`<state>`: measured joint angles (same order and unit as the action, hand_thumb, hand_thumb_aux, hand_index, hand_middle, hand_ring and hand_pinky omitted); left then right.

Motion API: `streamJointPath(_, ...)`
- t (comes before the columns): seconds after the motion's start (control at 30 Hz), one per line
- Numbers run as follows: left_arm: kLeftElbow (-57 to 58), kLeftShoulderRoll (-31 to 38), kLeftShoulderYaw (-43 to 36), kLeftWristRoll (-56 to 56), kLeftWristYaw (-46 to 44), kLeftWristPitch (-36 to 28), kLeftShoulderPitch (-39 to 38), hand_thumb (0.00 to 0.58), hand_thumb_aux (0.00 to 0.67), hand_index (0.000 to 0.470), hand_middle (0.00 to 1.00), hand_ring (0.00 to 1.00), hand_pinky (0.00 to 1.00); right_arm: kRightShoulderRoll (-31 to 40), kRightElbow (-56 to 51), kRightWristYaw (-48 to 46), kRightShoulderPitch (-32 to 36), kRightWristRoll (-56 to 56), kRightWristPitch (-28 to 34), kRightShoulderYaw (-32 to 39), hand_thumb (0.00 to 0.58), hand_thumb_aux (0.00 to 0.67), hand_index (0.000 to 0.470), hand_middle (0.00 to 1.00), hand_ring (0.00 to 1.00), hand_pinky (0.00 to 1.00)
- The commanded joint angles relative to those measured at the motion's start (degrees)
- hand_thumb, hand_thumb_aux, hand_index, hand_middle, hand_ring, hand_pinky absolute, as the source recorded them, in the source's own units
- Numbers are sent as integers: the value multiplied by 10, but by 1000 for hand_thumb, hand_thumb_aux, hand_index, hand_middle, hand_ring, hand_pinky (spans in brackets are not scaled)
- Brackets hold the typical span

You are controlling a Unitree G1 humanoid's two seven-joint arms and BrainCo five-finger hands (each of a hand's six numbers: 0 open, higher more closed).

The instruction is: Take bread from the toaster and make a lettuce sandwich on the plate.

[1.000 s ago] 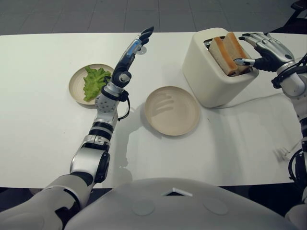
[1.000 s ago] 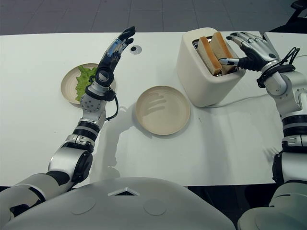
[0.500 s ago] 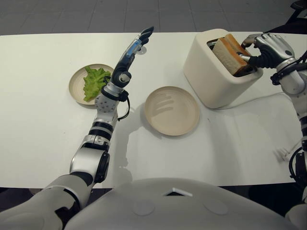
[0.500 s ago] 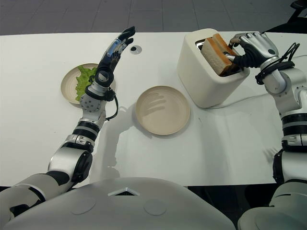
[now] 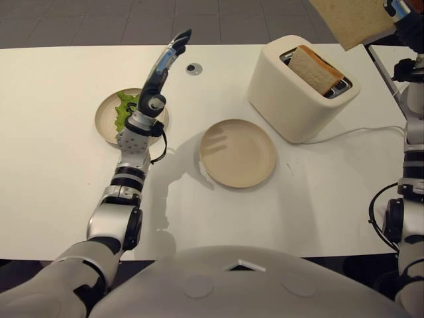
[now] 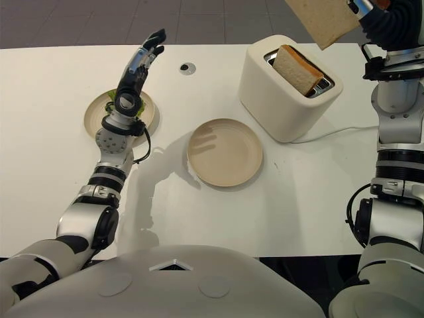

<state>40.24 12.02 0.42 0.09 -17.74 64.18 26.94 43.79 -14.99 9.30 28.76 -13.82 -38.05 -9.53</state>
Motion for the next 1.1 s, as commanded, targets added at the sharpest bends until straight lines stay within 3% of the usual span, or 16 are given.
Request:
streamJointPath(0.03,5,105,43,136,70,-9,3,0,0,0,0,0,0,-24,84,-111,-27,169,-21,25,580,670,470,1000,1000,1000)
streamJointPath(0.2,35,231,38,293,176,-95,-30,0,0,0,0,0,0,-20,126,-303,-80,281,36,105,580,670,470,1000,1000,1000)
streamJointPath(0.33,107,266,-29,396,253,-221,-14,0,0,0,0,0,0,-24,54,-411,-109,178,48,201,580,670,470,1000,1000,1000)
streamJointPath(0.47,166,271,-79,425,281,-280,7,0,0,0,0,0,0,-59,-34,-423,-93,70,47,259,580,670,470,1000,1000,1000)
streamJointPath(0.7,191,277,-129,419,286,-320,23,0,0,0,0,0,0,-123,-157,-425,-70,-17,30,320,580,670,470,1000,1000,1000)
streamJointPath(0.9,158,274,-161,421,280,-336,23,14,8,6,0,0,0,-177,-116,-429,-74,25,13,315,580,670,470,1000,1000,1000)
streamJointPath(0.93,153,275,-167,422,279,-339,21,445,347,243,0,0,0,-181,-101,-432,-80,33,10,312,580,670,470,1000,1000,1000)
streamJointPath(0.97,147,275,-173,423,278,-341,19,564,560,393,0,0,0,-183,-85,-433,-86,43,7,307,559,544,382,733,733,733)
streamJointPath(1.0,143,274,-178,425,277,-343,18,580,670,470,0,0,0,-182,-71,-435,-91,53,4,302,152,95,66,224,224,224)
streamJointPath(1.03,138,273,-184,426,275,-344,17,580,670,470,0,0,0,-179,-59,-436,-94,63,0,296,0,0,0,0,0,0)
streamJointPath(1.1,131,273,-193,427,275,-347,17,580,670,470,0,0,0,-173,-38,-441,-98,85,-1,283,0,0,0,0,0,0)
